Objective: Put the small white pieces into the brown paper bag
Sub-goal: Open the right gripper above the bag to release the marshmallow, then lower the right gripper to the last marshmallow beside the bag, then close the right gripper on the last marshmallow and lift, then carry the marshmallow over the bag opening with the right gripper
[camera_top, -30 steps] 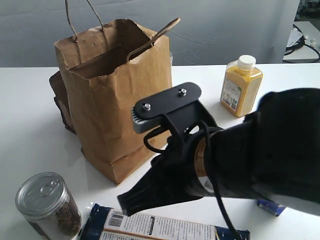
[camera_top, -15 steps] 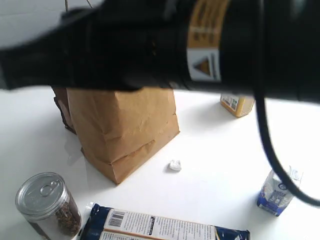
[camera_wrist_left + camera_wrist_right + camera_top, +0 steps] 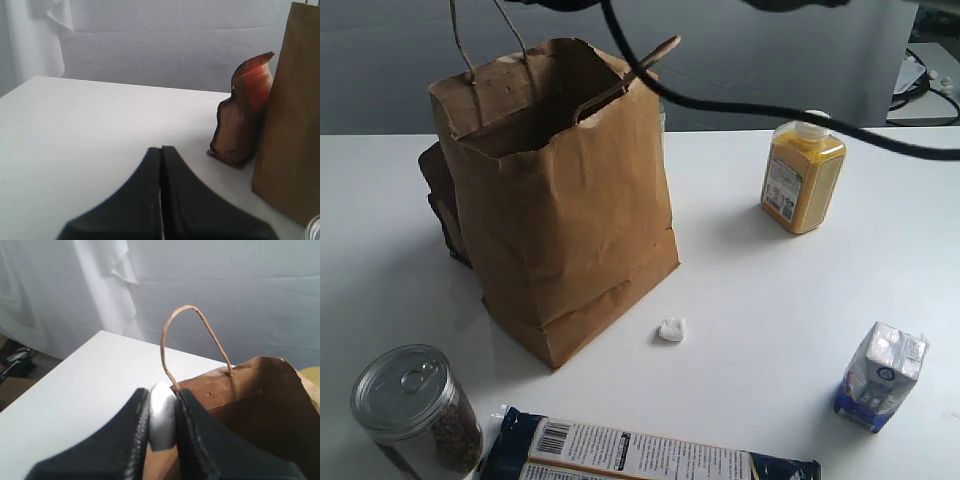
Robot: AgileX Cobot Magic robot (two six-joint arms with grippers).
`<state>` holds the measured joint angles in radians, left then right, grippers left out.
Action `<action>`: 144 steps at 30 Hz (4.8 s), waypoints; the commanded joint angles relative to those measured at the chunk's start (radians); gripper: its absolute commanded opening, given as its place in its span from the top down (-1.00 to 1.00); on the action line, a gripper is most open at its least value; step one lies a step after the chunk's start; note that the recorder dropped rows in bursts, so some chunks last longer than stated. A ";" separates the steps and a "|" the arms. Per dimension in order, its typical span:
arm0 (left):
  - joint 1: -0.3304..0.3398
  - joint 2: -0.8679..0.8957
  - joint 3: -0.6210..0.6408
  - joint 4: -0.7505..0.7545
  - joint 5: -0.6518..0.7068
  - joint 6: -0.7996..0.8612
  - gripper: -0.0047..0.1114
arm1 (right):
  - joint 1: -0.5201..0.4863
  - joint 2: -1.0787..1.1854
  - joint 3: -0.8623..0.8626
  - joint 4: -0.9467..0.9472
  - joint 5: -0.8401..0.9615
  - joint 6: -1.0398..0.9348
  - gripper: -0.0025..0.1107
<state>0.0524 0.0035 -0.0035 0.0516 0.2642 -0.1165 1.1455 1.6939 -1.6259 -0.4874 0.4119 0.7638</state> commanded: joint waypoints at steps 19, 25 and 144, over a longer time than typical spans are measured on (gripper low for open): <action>-0.007 -0.003 0.004 -0.008 -0.006 -0.004 0.92 | 0.017 0.026 -0.040 0.147 0.100 -0.052 0.17; -0.007 -0.003 0.004 -0.008 -0.006 -0.004 0.92 | 0.138 -0.037 -0.027 0.143 0.188 -0.166 0.41; -0.007 -0.003 0.004 -0.008 -0.006 -0.004 0.92 | 0.172 -0.433 0.819 -0.123 -0.341 0.310 0.46</action>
<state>0.0524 0.0035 -0.0035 0.0516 0.2642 -0.1165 1.3073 1.2994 -0.8098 -0.6125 0.1834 1.0436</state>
